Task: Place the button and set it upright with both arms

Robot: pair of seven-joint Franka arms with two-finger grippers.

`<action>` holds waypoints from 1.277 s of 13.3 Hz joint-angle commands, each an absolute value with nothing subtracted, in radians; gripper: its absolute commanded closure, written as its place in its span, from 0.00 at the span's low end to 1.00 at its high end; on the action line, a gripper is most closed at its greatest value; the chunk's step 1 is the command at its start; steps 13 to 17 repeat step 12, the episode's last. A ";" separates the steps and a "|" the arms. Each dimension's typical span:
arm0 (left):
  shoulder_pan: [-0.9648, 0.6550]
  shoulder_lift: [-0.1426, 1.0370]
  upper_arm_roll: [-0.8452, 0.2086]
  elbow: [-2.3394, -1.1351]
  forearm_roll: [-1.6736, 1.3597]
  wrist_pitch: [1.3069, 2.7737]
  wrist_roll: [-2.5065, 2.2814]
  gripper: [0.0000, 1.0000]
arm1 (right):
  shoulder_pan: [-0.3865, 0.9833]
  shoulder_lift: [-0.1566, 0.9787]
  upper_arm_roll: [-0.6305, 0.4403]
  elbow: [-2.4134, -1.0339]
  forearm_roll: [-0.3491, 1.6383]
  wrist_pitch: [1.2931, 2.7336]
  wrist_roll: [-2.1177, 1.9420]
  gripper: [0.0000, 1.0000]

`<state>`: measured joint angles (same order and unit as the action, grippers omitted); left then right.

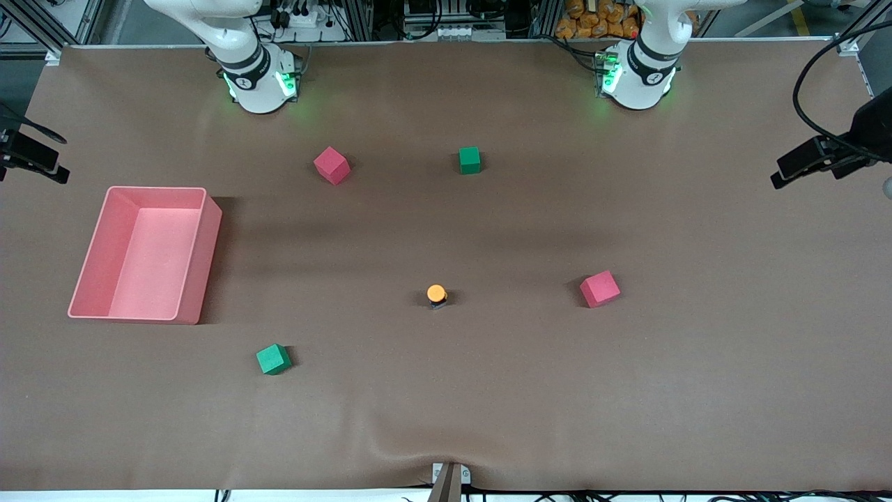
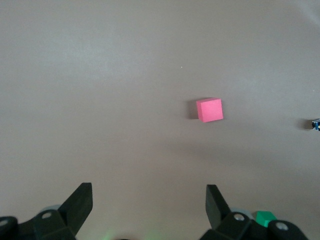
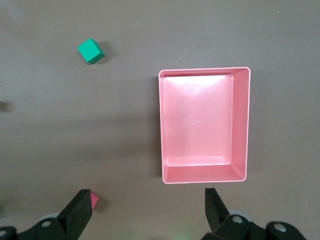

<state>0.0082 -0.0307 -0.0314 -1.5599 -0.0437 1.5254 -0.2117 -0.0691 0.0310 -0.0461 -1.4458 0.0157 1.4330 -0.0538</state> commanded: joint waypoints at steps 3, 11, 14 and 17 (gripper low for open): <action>0.026 -0.164 -0.069 -1.713 0.003 1.582 -0.202 0.00 | -0.074 0.025 -0.043 -1.439 0.026 1.416 -0.044 0.00; -0.051 -0.143 -0.011 -1.621 0.009 1.506 -0.206 0.00 | -0.074 0.025 -0.043 -1.439 0.026 1.417 -0.044 0.00; -0.051 -0.144 -0.011 -1.617 0.009 1.494 -0.209 0.00 | -0.074 0.025 -0.043 -1.439 0.026 1.417 -0.046 0.00; -0.051 -0.144 -0.011 -1.617 0.009 1.494 -0.209 0.00 | -0.074 0.025 -0.043 -1.439 0.026 1.417 -0.046 0.00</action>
